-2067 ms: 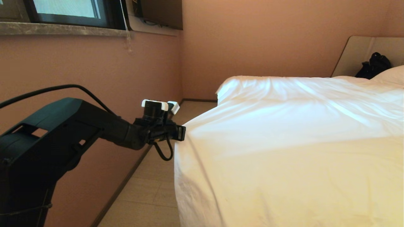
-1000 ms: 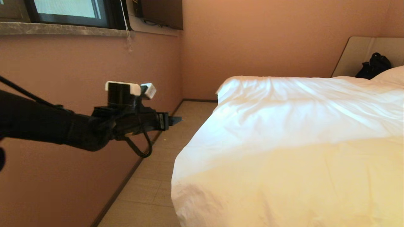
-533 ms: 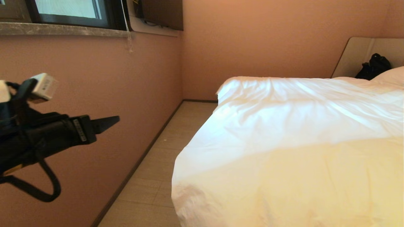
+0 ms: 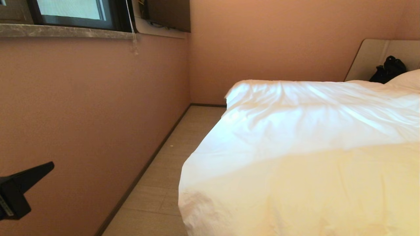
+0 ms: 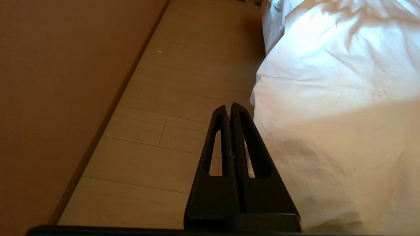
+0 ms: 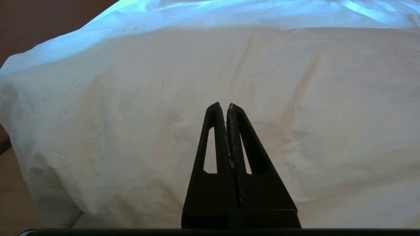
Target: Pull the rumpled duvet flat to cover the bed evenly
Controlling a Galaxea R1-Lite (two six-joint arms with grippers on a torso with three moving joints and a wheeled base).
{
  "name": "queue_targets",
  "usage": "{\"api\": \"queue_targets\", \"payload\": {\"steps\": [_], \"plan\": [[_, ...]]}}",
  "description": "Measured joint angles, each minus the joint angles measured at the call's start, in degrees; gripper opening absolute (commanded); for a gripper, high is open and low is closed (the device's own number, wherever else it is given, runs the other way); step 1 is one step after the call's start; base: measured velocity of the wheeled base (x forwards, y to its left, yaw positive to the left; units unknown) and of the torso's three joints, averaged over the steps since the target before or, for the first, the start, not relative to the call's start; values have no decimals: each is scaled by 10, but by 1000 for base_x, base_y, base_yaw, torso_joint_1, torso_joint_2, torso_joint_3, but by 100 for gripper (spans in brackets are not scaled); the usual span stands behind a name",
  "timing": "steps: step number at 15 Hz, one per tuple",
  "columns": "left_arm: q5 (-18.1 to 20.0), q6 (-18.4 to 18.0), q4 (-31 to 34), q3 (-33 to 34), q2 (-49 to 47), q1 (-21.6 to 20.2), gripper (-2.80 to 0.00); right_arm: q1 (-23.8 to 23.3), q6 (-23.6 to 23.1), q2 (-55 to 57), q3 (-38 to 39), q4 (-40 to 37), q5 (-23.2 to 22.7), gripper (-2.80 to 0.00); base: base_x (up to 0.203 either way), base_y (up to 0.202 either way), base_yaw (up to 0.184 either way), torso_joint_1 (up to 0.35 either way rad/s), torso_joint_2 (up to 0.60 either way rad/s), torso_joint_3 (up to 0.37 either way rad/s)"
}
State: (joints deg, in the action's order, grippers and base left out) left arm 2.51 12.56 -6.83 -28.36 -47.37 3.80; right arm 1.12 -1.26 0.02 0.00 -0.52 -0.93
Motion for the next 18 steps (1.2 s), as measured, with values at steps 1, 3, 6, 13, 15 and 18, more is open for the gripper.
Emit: {"api": "queue_targets", "payload": {"steps": [1, 3, 6, 13, 15, 18], "plan": [[-1, 0, 0, 14, 19, 0, -280, 0, 0, 0, 0, 0, 0, -280, 0, 0, 0, 0, 0, 0], [-4, -2, 1, 34, 52, 0, -280, 0, 0, 0, 0, 0, 0, -280, 0, 0, 0, 0, 0, 0], [1, -10, 23, 64, 119, 0, -280, 0, 0, 0, 0, 0, 0, -280, 0, 0, 0, 0, 0, 0], [131, 50, 170, 48, 280, 14, -280, 0, -1, 0, 0, 0, 0, -280, 0, 0, 0, 0, 0, 0], [132, 56, 200, 35, 299, 41, -280, 0, 0, 0, 0, 0, 0, -280, 0, 0, 0, 0, 0, 0], [124, 59, 226, 27, 312, 61, -280, 0, 0, 0, 0, 0, 0, -280, 0, 0, 0, 0, 0, 0]]}}
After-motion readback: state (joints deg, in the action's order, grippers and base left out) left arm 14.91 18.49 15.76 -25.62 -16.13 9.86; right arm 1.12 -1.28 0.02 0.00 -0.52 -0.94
